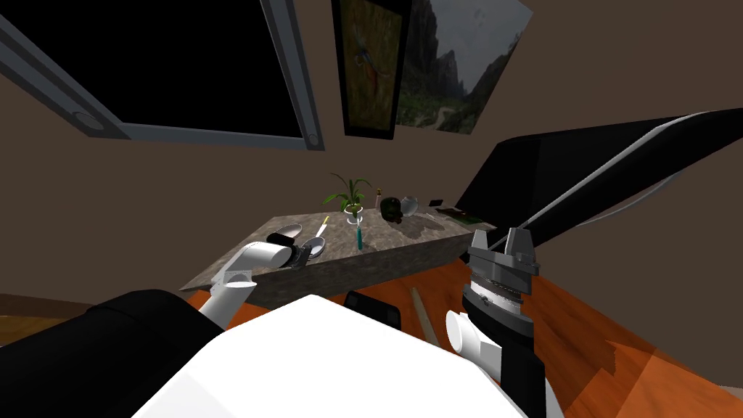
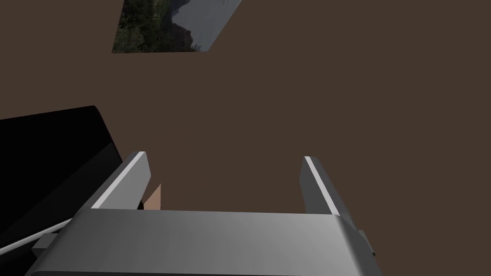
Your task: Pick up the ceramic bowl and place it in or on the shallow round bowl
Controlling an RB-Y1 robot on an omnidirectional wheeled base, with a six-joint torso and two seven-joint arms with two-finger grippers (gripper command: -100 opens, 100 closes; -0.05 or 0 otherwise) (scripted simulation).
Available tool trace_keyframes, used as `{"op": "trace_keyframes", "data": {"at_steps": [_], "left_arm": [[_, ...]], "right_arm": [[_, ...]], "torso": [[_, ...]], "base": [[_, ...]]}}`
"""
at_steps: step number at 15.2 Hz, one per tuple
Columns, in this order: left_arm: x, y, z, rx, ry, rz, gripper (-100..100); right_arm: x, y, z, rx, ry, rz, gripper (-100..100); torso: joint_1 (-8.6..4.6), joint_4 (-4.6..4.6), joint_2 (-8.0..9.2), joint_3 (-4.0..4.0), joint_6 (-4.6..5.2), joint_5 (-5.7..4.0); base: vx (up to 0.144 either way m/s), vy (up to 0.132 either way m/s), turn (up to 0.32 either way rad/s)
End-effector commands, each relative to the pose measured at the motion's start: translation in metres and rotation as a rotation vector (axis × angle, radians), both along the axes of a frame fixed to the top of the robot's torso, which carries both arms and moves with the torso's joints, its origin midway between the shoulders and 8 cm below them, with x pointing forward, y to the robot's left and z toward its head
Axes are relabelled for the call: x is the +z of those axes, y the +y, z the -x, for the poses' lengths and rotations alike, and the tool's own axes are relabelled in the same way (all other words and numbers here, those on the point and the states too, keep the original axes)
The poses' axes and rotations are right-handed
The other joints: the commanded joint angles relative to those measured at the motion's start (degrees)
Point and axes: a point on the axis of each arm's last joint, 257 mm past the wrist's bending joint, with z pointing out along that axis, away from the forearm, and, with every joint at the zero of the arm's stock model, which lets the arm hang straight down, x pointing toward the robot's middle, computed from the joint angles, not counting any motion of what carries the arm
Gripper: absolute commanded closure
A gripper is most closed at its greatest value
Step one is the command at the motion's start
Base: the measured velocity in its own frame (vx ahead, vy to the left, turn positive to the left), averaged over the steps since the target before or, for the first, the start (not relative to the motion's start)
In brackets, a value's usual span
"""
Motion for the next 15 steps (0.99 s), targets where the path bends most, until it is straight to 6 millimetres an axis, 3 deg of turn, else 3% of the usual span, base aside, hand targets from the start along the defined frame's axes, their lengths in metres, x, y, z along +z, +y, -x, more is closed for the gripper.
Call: {"op": "trace_keyframes", "data": {"at_steps": [1,3,8,15], "left_arm": [[0.0,0.0,0.0,0.0,0.0,0.0,100],[0.009,0.022,0.0,0.046,0.005,-0.012,100],[0.027,0.059,-0.002,0.128,0.005,-0.027,100],[0.053,0.1,-0.003,0.226,-0.005,-0.034,100]], "right_arm": [[0.0,0.0,0.0,0.0,0.0,0.0,0],[0.0,0.0,0.0,0.0,0.0,0.0,0],[0.0,0.0,0.0,0.0,0.0,0.0,0],[0.0,0.0,0.0,0.0,0.0,0.0,0]], "torso": [[0.0,0.0,0.0,0.0,0.0,0.0],[0.15,0.03,0.07,0.04,0.11,-0.02],[0.84,0.15,0.54,0.32,0.06,0.06],[0.69,0.23,0.65,0.42,0.15,-0.05]], "base": [[0.01,0.002,0.011],[-0.059,0.089,-0.307],[-0.119,0.181,-0.244],[-0.14,0.166,-0.245]]}}
